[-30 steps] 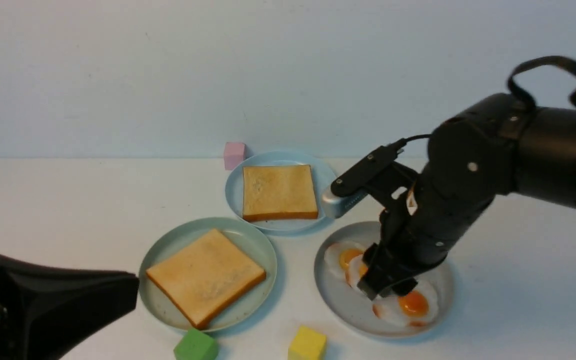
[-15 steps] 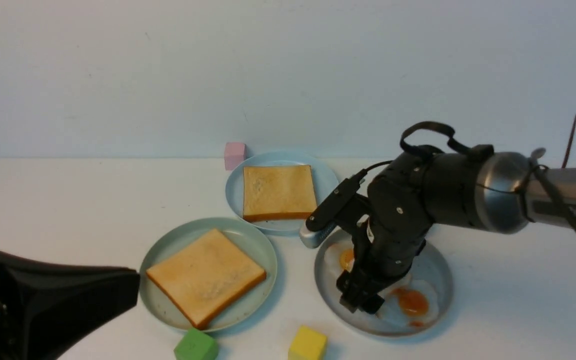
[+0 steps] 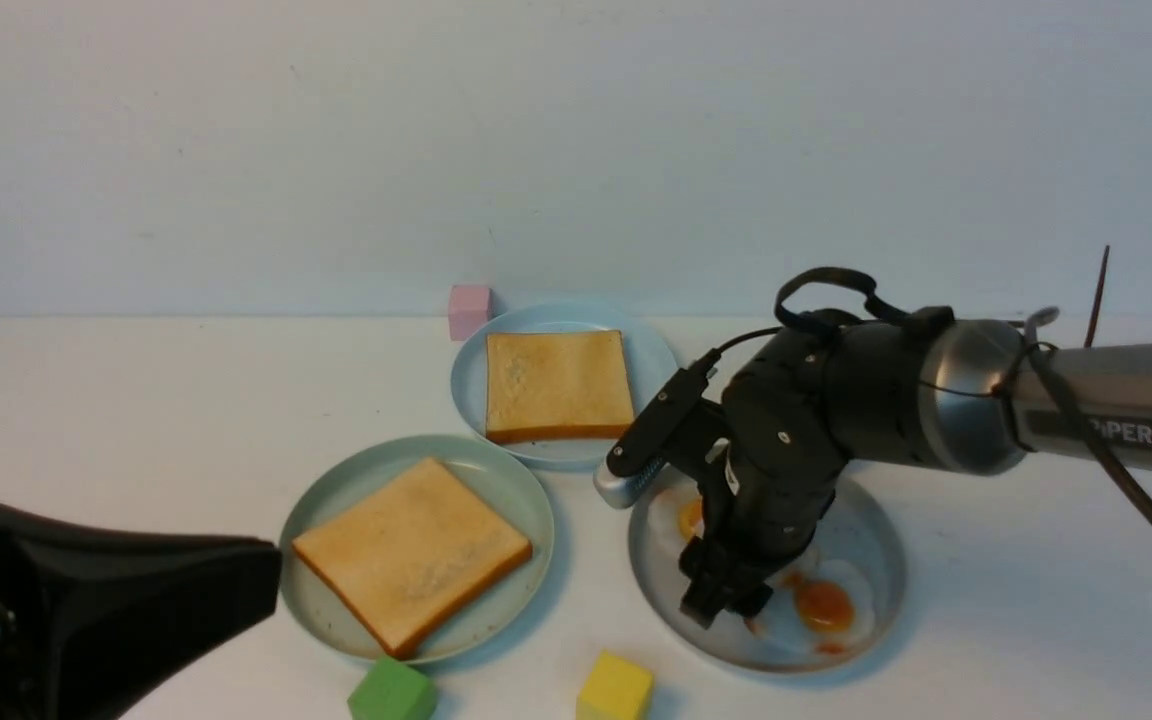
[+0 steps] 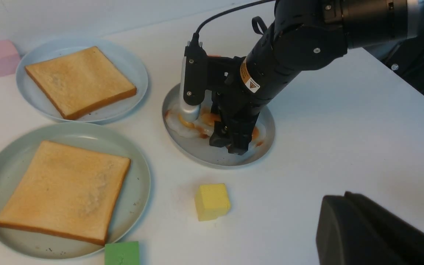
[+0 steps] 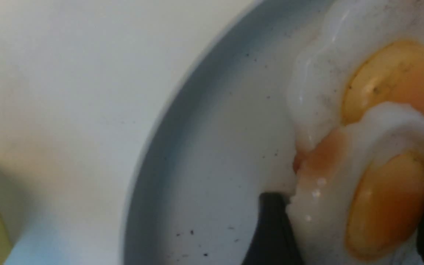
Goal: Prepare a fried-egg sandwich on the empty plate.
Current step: Use the right arm to grab a fried egg, then use the right arm to place the fried egg on the slice of bread in the middle
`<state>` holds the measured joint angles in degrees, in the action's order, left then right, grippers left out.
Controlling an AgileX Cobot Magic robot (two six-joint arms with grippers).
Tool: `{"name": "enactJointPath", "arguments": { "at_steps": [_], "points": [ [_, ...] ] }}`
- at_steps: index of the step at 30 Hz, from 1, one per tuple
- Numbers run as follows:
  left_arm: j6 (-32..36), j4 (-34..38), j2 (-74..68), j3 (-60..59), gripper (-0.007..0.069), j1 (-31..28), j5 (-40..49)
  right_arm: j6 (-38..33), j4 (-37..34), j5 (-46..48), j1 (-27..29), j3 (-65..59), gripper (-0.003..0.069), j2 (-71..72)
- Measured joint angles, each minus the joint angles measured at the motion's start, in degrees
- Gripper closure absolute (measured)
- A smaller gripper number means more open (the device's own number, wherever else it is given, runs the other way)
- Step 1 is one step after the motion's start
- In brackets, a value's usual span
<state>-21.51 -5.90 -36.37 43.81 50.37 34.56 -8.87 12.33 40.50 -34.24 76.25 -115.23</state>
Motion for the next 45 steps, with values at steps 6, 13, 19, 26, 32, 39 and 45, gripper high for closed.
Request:
{"name": "enactJointPath", "arguments": {
  "at_steps": [6,13,19,26,32,39,45],
  "points": [
    [-0.05,0.07,0.0,0.0,0.0638,0.0,0.0,-0.07,0.93,1.03,0.0,0.46,0.0181,-0.02],
    [-0.05,0.12,0.0,0.0,0.0638,0.0,1.32,-0.26,2.21,7.57,-0.05,3.99,0.0403,1.11],
    [-0.05,0.12,0.0,0.0,0.0638,0.0,1.64,-0.26,3.11,11.23,-0.05,5.53,0.0591,3.59],
    [-0.11,-0.02,0.0,0.0,0.0638,0.0,2.95,-0.19,4.22,13.47,-0.62,5.53,0.0591,5.49],
    [-3.79,-6.38,0.0,0.0,0.0638,0.0,3.4,3.03,9.31,14.09,-6.28,8.17,0.0591,10.84],
    [-20.63,-22.98,1.22,0.0,0.0638,0.0,5.87,3.87,9.25,7.86,-16.61,13.7,0.0591,10.95],
    [-27.19,-29.16,7.31,0.0,0.0638,0.0,10.71,3.91,8.97,3.95,-21.52,20.64,0.0591,1.38]
  ]
}}
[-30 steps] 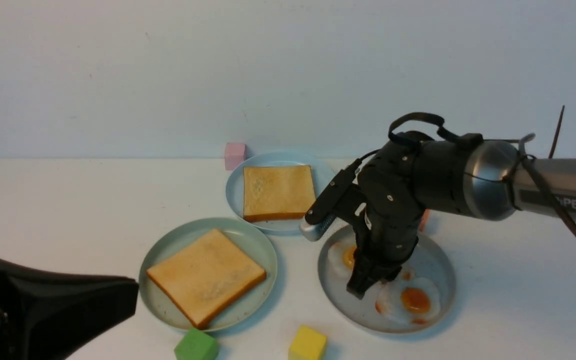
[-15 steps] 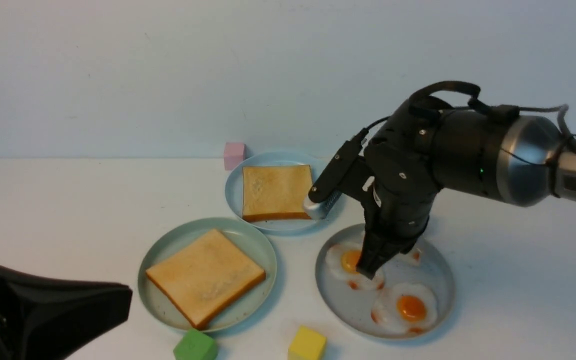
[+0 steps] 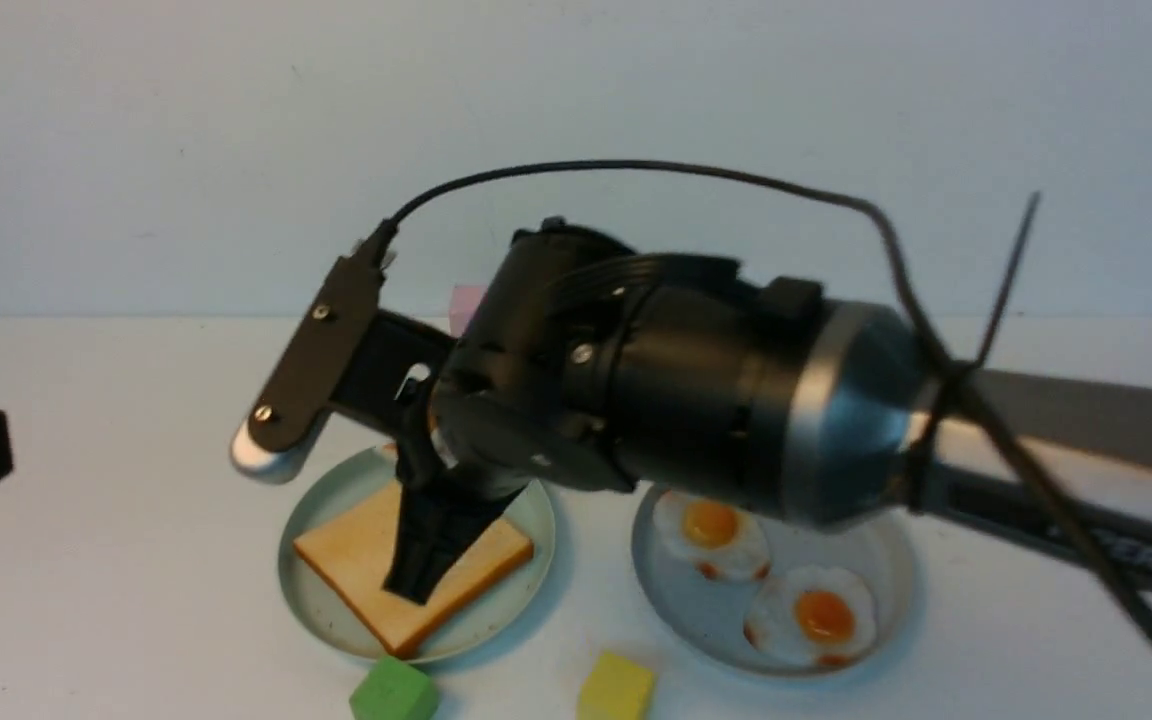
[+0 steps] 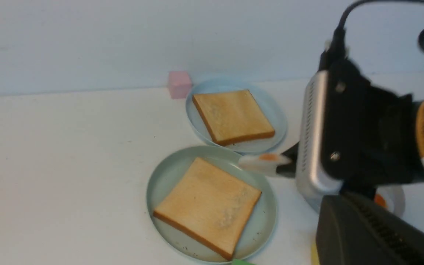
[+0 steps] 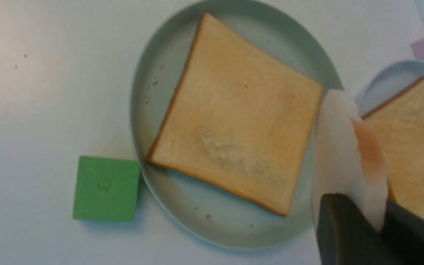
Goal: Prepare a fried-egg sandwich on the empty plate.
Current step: Use the right arm to place the fried egg on the slice of bread in the middle
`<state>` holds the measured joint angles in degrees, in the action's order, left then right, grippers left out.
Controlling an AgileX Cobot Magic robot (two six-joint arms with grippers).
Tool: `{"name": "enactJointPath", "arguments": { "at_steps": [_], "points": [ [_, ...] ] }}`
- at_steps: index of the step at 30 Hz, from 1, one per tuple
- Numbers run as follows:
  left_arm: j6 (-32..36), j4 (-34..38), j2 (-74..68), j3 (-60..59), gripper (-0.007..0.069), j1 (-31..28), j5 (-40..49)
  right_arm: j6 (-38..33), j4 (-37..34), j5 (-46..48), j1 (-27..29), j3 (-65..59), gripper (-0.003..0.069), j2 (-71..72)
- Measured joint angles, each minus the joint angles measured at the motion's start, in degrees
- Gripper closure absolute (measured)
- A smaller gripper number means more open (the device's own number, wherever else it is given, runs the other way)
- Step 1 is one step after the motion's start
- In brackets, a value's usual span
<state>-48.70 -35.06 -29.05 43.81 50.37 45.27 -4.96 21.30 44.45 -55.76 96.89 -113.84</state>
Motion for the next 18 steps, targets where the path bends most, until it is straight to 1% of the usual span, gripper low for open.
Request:
{"name": "enactJointPath", "arguments": {
  "at_steps": [4,9,15,18],
  "points": [
    [-0.36,0.0,3.12,0.0,0.0638,0.0,1.11,0.0,0.05,0.19,0.0,4.26,0.0591,-5.65],
    [-0.36,0.0,4.65,0.0,0.0638,0.0,2.33,0.0,0.23,1.62,0.0,7.21,0.0591,-9.19],
    [-0.36,0.48,4.65,0.0,0.0638,0.0,2.55,0.0,2.25,1.37,0.0,7.49,0.0591,-10.99],
    [-0.31,0.8,4.65,0.0,0.0638,0.0,2.55,0.63,4.89,1.43,0.05,7.49,0.0591,-12.09]
  ]
}}
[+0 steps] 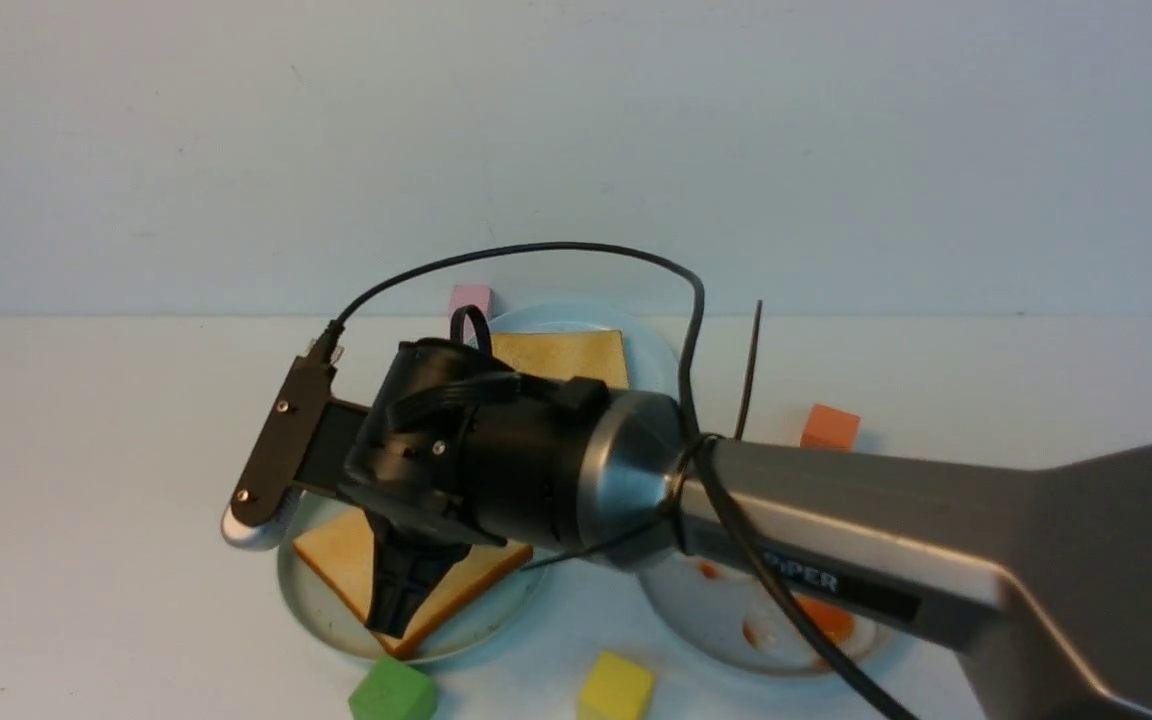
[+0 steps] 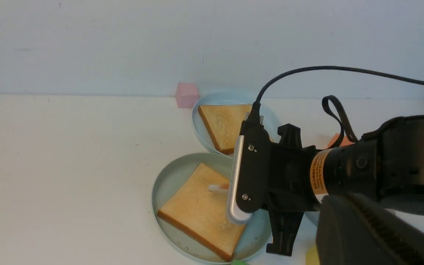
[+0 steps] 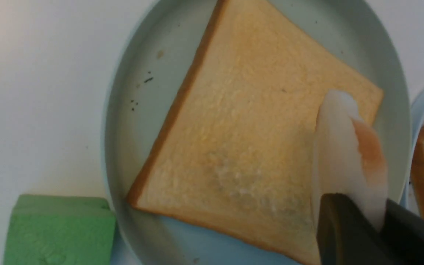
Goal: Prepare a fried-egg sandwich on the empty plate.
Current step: Use the right arm to place the fried egg on the slice of bread in the middle
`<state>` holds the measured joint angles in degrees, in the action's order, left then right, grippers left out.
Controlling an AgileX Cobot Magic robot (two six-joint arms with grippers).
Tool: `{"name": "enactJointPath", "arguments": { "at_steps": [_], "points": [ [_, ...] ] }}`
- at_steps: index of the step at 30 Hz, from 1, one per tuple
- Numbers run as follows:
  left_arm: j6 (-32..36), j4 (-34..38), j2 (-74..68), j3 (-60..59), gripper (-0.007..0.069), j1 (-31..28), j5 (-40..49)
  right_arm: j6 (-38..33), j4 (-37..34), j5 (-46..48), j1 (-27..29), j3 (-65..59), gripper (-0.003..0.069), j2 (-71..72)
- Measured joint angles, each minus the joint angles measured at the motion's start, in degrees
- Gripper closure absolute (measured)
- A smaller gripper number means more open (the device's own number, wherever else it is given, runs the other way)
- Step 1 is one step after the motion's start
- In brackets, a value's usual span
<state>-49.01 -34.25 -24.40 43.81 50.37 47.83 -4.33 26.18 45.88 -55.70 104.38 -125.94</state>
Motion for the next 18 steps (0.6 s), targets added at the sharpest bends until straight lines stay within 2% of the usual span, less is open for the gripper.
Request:
{"name": "enactJointPath", "arguments": {
  "at_steps": [8,18],
  "points": [
    [0.28,2.7,0.0,0.0,0.0637,0.0,0.0,2.94,2.99,-2.37,0.0,0.0,0.0591,-0.43],
    [0.6,3.75,0.0,0.0,0.0636,0.0,0.0,4.33,3.34,-4.53,0.24,0.0,0.0591,-0.82]
  ]
}}
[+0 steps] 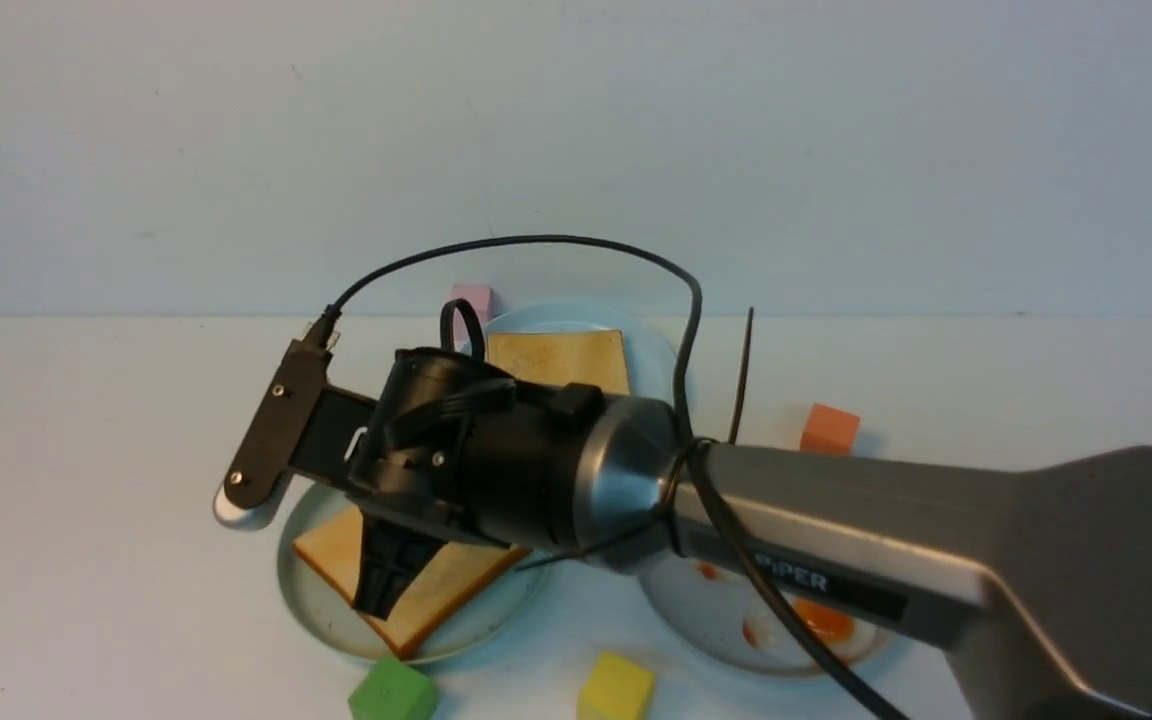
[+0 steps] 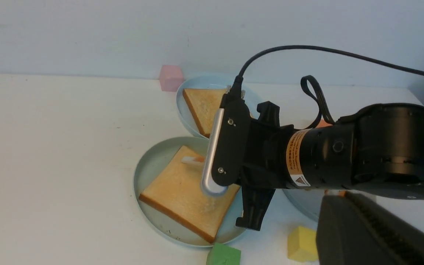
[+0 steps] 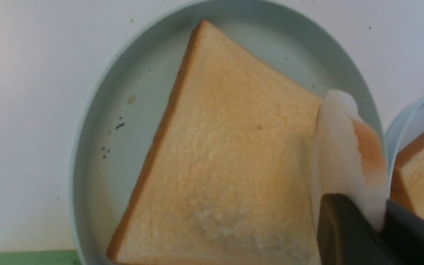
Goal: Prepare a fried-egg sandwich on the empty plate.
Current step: Use the right arm to place the fried egg on the slice of bread in the middle
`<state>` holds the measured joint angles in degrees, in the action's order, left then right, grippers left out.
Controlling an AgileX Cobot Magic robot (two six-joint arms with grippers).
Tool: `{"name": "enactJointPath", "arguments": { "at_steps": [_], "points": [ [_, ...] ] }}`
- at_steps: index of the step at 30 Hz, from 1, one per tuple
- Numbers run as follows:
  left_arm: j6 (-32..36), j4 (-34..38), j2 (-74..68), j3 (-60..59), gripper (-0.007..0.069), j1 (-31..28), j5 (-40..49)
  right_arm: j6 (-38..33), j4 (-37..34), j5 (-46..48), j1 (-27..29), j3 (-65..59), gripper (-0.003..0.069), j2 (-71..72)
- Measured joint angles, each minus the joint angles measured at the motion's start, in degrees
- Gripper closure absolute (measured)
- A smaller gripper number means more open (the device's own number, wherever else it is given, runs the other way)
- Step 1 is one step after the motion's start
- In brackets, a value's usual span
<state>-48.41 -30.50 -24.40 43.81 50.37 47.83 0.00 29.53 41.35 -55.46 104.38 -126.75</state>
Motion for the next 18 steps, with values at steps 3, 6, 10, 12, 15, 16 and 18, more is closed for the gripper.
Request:
{"name": "enactJointPath", "arguments": {
  "at_steps": [3,6,10,12,15,16,18],
  "points": [
    [0.0,0.28,0.0,0.0,0.0636,0.0,0.0,0.0,0.0,0.0,0.0,0.06,0.0575,-0.96],
    [0.0,0.42,0.0,0.0,0.0636,0.0,0.0,0.0,-0.45,0.06,0.0,0.1,0.0549,-1.17],
    [0.02,0.45,0.0,0.0,0.0634,0.0,0.0,0.0,-3.23,0.54,-0.12,0.17,0.041,-1.17],
    [0.02,0.45,0.0,0.0,0.0634,0.0,0.0,0.59,-3.38,0.64,-0.24,0.17,0.0365,-1.03],
    [0.02,0.45,0.0,0.0,0.0634,0.0,0.0,1.9,-4.1,1.24,-0.85,0.17,0.0196,-0.13],
    [0.02,0.45,0.0,0.0,0.0634,0.0,0.0,2.35,-4.77,1.67,-1.18,0.17,0.0129,0.42],
    [0.07,0.45,0.0,0.0,0.0633,0.0,0.0,2.67,-5.4,2.14,-1.45,0.17,0.0088,0.89]
  ]
}}
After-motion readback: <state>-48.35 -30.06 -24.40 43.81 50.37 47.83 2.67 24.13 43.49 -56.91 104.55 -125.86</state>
